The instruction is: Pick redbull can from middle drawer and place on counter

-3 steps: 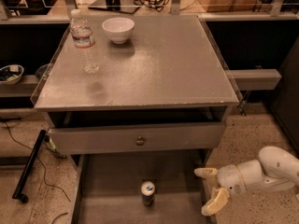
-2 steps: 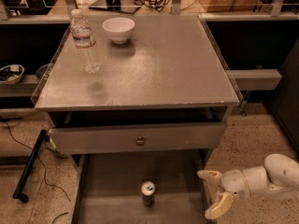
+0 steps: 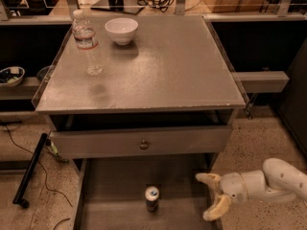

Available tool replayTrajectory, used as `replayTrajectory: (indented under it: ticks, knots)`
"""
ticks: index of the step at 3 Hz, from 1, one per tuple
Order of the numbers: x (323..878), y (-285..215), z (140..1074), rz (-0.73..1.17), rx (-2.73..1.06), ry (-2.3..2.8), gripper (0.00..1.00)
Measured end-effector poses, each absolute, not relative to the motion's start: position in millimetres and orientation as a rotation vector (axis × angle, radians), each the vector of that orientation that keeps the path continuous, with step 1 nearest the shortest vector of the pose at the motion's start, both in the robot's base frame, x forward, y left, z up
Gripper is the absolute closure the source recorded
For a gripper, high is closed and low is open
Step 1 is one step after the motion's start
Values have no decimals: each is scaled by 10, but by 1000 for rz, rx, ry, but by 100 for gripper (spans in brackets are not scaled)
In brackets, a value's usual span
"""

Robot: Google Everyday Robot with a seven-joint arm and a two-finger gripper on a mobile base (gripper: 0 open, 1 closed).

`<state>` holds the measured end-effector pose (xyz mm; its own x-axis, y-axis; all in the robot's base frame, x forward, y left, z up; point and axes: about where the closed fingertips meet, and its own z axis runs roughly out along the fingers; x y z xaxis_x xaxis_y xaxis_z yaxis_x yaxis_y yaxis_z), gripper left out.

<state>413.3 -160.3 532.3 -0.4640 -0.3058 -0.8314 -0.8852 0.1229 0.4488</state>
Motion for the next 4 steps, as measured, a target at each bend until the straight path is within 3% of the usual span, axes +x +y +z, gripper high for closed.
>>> replayTrajectory:
  ticks: [4]
  knots:
    - [4195, -992, 5021, 1478, -1185, 1699, 0]
